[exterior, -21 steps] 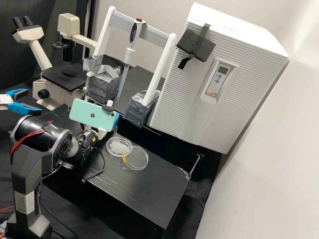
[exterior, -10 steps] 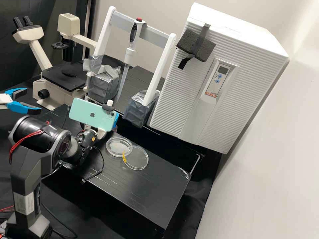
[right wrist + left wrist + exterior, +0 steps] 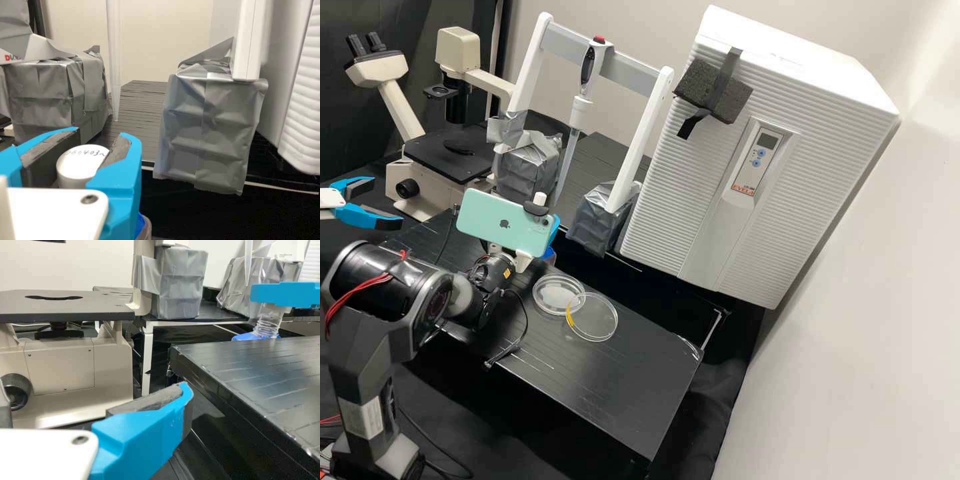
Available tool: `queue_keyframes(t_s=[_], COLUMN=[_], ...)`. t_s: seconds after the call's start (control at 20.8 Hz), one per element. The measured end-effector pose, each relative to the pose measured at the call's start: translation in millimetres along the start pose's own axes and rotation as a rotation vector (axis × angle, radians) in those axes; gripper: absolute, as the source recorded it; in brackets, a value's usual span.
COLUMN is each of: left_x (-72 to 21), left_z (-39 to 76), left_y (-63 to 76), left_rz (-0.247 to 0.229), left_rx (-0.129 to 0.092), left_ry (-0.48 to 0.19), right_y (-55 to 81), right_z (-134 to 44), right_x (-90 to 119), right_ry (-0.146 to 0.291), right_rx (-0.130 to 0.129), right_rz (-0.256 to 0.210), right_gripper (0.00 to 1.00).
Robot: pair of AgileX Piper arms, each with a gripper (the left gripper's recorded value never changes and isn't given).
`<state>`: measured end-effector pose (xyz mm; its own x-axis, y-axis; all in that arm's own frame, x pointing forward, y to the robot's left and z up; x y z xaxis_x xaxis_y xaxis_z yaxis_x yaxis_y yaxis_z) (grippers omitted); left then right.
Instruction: Open the bottle
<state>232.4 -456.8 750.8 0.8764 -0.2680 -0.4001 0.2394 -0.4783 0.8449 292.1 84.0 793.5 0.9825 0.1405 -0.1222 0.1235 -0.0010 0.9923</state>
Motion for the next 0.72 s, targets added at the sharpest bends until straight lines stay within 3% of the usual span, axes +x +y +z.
queue_keyframes(t_s=[0.19,0.43,0.48,0.72], left_x=[0.0,0.0,1.5,6.8], left_z=[0.0,0.0,-0.2,-0.9], left_y=[0.0,0.0,1.7,3.2], left_rz=[0.000,0.000,0.006,0.011], left_rx=[0.000,0.000,0.003,0.006], left_ry=[0.000,0.000,-0.002,-0.008], right_y=[4.7,6.1,5.7,-3.6], right_z=[-4.7,-1.9,-0.8,7.3], right_x=[-5,-29,-34,-56], right_ry=[0.014,0.004,0.001,-0.022], right_rx=[0.000,0.011,0.023,0.026], right_rz=[0.013,0.015,0.014,-0.021], right_gripper=[0.00,0.00,0.00,0.00])
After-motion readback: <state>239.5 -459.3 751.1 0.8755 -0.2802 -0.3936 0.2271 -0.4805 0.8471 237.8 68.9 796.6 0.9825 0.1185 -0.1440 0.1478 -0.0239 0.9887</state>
